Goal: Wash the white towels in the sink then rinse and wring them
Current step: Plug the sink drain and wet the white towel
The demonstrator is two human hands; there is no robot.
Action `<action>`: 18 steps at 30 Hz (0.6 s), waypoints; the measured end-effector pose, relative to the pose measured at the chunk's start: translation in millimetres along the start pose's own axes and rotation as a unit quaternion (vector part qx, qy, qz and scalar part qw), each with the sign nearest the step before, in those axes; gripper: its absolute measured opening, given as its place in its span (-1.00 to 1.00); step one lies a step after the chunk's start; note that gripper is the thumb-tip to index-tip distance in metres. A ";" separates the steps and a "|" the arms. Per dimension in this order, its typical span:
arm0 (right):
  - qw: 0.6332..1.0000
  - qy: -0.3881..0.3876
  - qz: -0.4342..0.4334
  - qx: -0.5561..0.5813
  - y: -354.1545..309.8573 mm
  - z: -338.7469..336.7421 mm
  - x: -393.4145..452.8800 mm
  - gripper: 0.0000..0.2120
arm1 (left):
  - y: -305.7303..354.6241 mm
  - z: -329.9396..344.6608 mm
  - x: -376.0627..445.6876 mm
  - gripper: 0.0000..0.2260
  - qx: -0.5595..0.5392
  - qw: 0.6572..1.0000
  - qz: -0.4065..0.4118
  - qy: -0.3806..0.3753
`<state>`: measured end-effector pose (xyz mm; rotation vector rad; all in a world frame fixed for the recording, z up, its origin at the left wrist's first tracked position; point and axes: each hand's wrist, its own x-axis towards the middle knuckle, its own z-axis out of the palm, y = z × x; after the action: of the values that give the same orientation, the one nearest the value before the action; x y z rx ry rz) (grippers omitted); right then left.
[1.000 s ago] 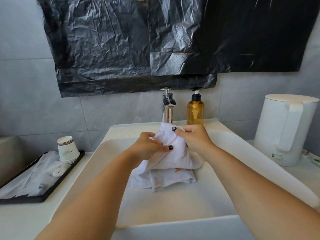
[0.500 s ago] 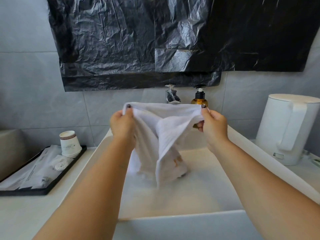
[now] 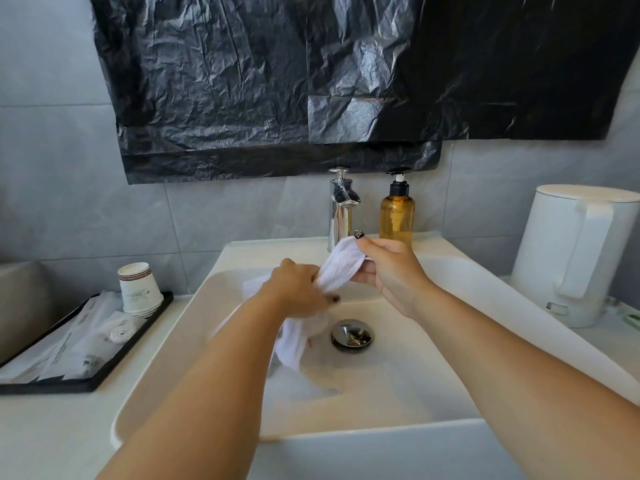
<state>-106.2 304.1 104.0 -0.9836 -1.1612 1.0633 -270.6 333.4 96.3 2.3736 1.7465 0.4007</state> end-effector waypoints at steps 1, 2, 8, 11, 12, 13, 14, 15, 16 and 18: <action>0.999 0.016 -0.010 -0.042 -1.0 -0.8 0.3 -0.81 | -3.5 0.2 4.2 -0.85 -0.025 0.999 -0.006 0.039; 0.995 0.034 -0.025 -0.090 -1.1 -2.0 0.8 -0.80 | -8.0 -1.3 7.4 -0.89 -0.046 0.995 -0.014 0.085; 0.880 -0.049 0.057 -0.470 14.6 -9.1 2.2 -0.71 | -28.6 -33.3 -0.4 -0.70 -0.287 0.854 -0.104 0.421; 0.816 -0.116 0.117 -0.554 19.7 -0.4 -4.1 -0.65 | -22.8 -43.2 -6.4 -0.76 -0.331 0.790 -0.124 0.502; 0.796 -0.131 0.126 -0.578 21.9 4.0 -5.5 -0.66 | -20.7 -42.2 -7.2 -0.79 -0.330 0.786 -0.119 0.510; 0.774 -0.144 0.133 -0.602 24.1 8.6 -6.8 -0.67 | -21.0 -39.6 -6.1 -0.80 -0.329 0.788 -0.112 0.508; 0.753 -0.155 0.135 -0.625 25.7 13.1 -7.6 -0.69 | -21.0 -37.5 -4.7 -0.78 -0.327 0.793 -0.106 0.502; 0.736 -0.163 0.135 -0.643 26.0 17.0 -8.3 -0.71 | -22.0 -36.1 -2.7 -0.73 -0.325 0.798 -0.104 0.497; 0.723 -0.170 0.135 -0.655 24.6 19.6 -9.1 -0.72 | -22.4 -35.5 -1.5 -0.69 -0.322 0.802 -0.101 0.493; 0.701 -0.183 0.136 -0.675 20.9 22.4 -8.6 -0.72 | -22.0 -34.6 -0.9 -0.66 -0.321 0.809 -0.090 0.485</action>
<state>-131.5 301.4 85.1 -2.1846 -2.2697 0.4547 -301.6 338.4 122.7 1.5160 1.6507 2.0512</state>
